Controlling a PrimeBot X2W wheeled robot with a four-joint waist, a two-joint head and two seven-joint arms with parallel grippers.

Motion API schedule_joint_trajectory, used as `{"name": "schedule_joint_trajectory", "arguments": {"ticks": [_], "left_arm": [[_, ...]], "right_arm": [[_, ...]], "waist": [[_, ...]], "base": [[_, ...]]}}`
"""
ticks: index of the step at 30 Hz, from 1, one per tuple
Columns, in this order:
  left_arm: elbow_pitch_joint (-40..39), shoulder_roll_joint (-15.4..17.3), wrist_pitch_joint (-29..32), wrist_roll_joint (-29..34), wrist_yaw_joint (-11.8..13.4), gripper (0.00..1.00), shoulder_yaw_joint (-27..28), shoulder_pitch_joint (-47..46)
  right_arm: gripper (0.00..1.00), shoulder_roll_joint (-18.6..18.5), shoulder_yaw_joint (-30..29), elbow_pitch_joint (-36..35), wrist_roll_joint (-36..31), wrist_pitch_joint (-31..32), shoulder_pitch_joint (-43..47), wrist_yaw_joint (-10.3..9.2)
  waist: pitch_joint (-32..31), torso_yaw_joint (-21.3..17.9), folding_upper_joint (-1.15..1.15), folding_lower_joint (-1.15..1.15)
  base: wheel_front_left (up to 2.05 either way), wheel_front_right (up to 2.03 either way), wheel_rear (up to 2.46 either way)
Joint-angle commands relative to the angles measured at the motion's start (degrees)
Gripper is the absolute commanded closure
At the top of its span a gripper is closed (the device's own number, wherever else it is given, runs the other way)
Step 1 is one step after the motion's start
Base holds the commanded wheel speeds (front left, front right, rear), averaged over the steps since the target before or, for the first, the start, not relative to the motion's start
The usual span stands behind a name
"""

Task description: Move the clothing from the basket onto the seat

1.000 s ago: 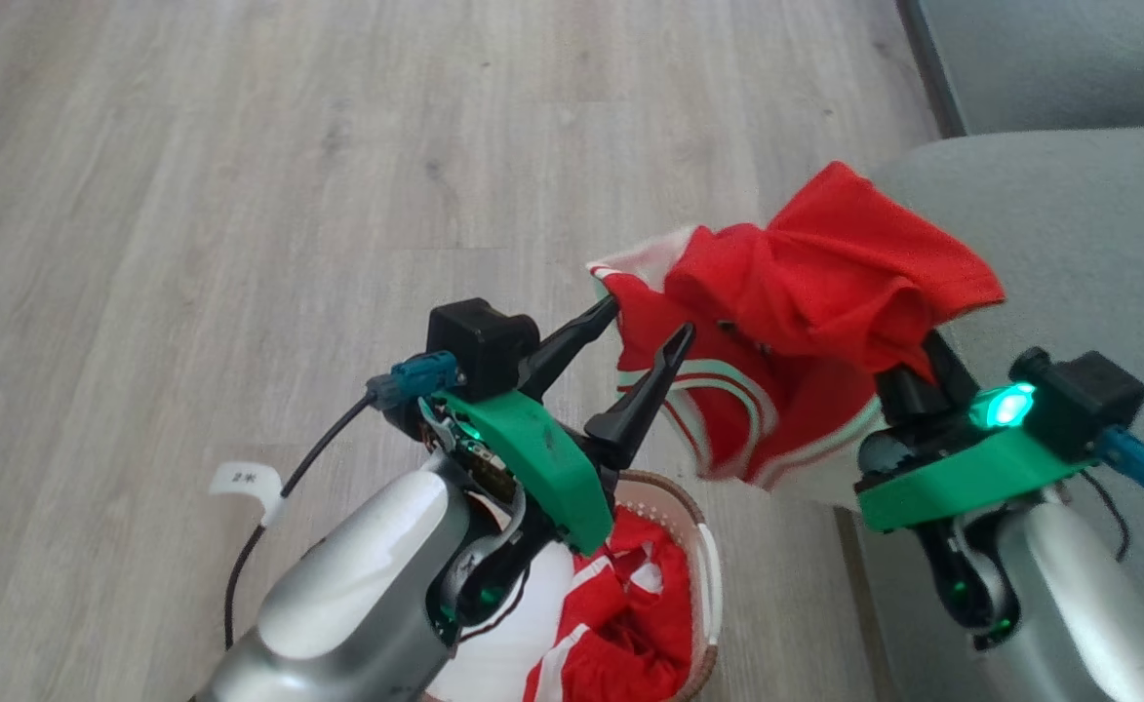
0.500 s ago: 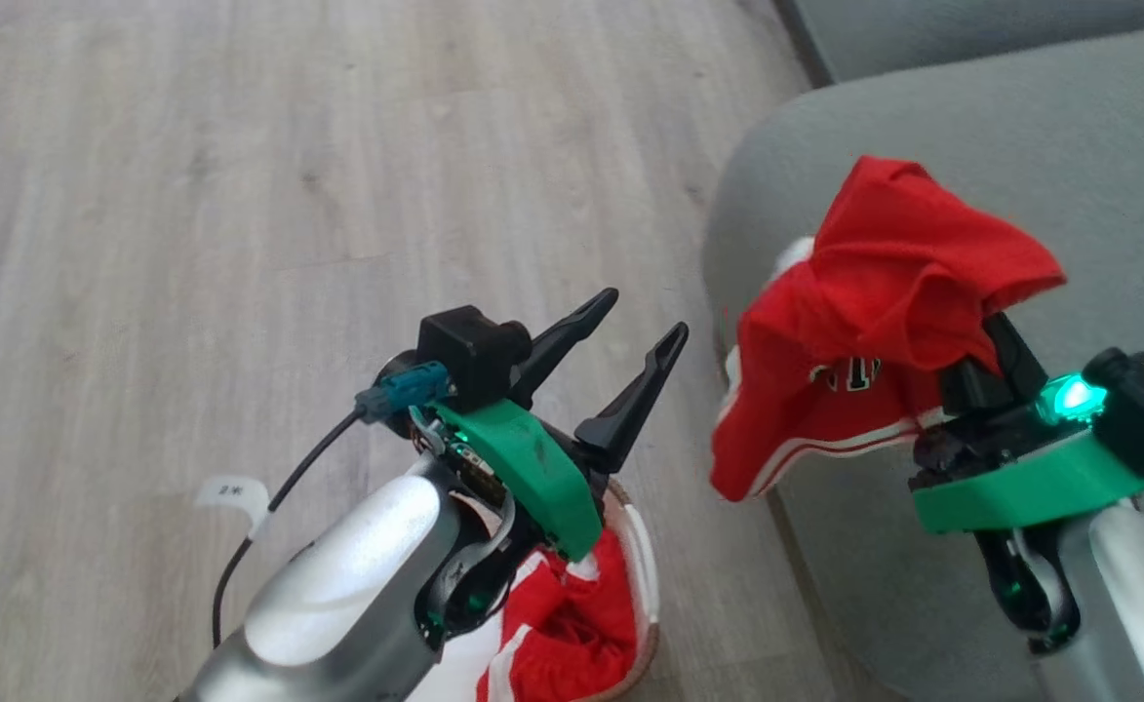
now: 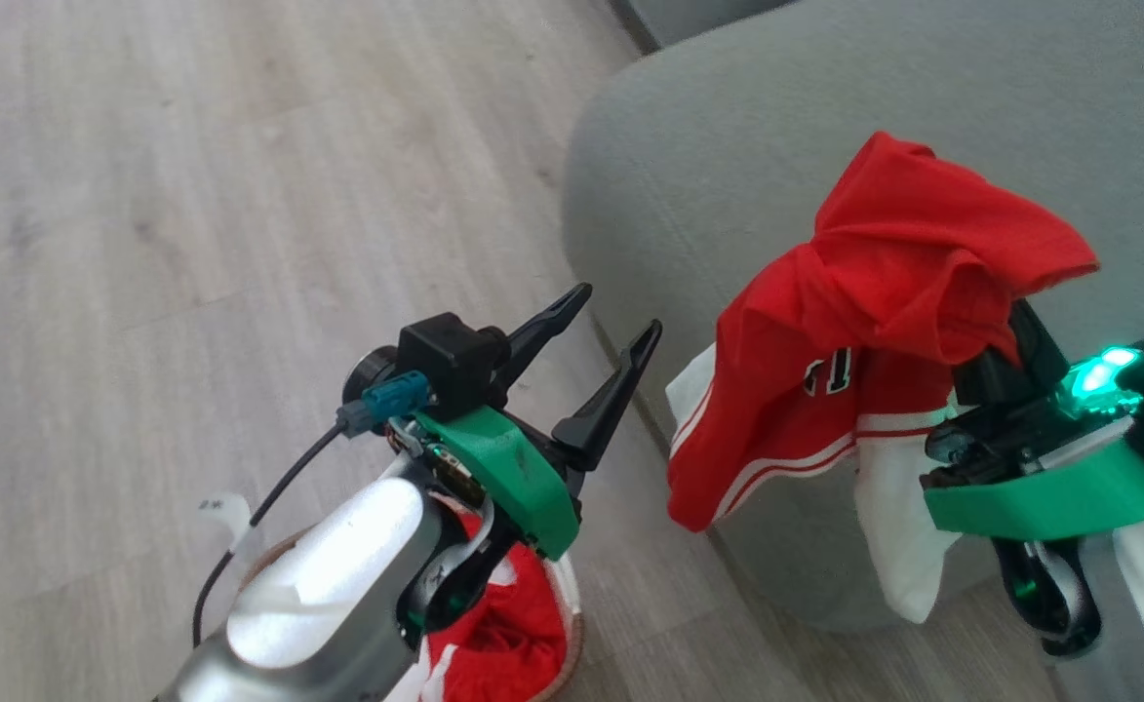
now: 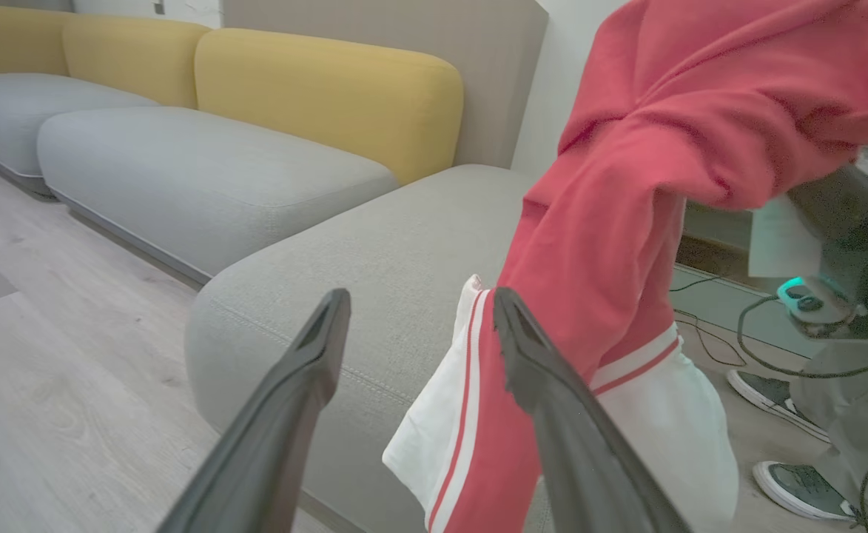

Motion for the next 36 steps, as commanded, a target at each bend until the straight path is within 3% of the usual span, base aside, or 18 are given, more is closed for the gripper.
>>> {"name": "schedule_joint_trajectory", "arguments": {"ticks": [1, 13, 21, 27, 36], "left_arm": [[-1.5, 1.3, -0.7, 0.4, 0.2, 0.00, 2.2, -1.8], [-1.5, 1.6, -1.6, 1.4, 0.4, 0.00, 1.6, -2.3], [-1.5, 1.6, -1.4, 1.8, 0.3, 0.00, 1.0, -3.2], [-1.7, 1.9, -0.9, 1.9, 0.3, 0.00, 0.8, -4.1], [-3.0, 2.8, 0.8, 2.7, 0.3, 0.00, 0.8, -6.8]], "right_arm": [[1.00, -0.5, 0.3, -3.0, -0.5, -0.5, -1.2, -0.01], [1.00, -0.2, -1.8, -6.6, -1.1, -0.5, 0.0, -0.01], [1.00, -0.8, -2.8, -6.9, -1.2, -0.5, -0.4, -0.01], [1.00, -3.0, -3.7, -3.7, 1.0, -0.5, -5.1, -0.01], [1.00, -9.4, -3.4, 6.4, 6.1, -0.5, -18.5, -0.01]], "waist": [[0.8, -2.7, 0.00, 0.00], [2.5, -8.2, 0.00, 0.00], [4.0, -9.4, 0.00, 0.00], [6.1, -9.0, 0.00, 0.00], [11.9, -6.8, 0.00, 0.00]], "base": [[0.00, 0.00, 0.00], [0.00, 0.00, 0.00], [0.00, 0.00, 0.00], [0.00, 0.00, 0.00], [0.00, 0.00, 0.00]]}}
